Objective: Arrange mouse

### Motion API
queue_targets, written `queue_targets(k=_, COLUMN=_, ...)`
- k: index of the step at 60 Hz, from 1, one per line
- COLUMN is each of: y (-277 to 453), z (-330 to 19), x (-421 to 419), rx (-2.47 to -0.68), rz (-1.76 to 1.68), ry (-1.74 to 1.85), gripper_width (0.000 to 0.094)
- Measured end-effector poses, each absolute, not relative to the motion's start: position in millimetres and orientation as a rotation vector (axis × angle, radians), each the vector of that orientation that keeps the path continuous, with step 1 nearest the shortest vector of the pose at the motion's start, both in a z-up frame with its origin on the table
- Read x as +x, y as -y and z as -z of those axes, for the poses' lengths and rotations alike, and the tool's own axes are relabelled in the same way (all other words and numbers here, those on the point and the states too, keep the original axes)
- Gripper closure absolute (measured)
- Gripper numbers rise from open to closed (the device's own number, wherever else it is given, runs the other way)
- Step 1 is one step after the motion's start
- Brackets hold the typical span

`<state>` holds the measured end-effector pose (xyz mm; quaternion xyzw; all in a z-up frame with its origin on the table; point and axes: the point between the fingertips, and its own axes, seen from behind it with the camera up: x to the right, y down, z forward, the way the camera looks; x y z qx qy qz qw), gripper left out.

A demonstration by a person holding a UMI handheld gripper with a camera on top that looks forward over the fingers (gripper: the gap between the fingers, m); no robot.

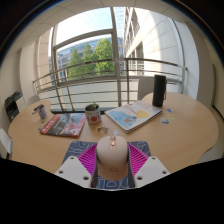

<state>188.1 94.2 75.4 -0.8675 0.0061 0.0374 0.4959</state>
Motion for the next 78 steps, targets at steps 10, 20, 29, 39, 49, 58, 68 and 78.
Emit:
queue_targets(k=10, y=-84, z=-11, x=166, rx=-2.191, rz=-0.084, ry=0.037, gripper_width=0.044)
queue_targets(k=20, y=-68, z=-7, x=169, rx=-2.211, rz=-0.043, ry=0.028, gripper_width=0.0122)
queue_targets(k=29, y=-38, z=-58, x=173, rx=-2.168, rz=0.044, ry=0.033, gripper_width=0.008)
queue_targets(k=39, y=15, z=-118, x=165, rx=-2.146, rz=0.053, ry=0.014, gripper_width=0.0084)
queue_targets(k=49, y=70, z=-171, x=156, rx=-2.105, rz=0.073, ry=0.017, gripper_width=0.0087)
queue_targets(k=58, y=116, z=-196, x=147, rx=-2.077, rz=0.063, ry=0.021, gripper_width=0.0088)
queue_targets(k=68, y=164, z=-199, x=141, rx=-2.078, rz=0.051, ry=0.009, gripper_width=0.0087)
queue_targets(k=78, y=194, z=-196, x=134, rx=-2.092, rz=0.042, ry=-0.001, gripper_width=0.0087)
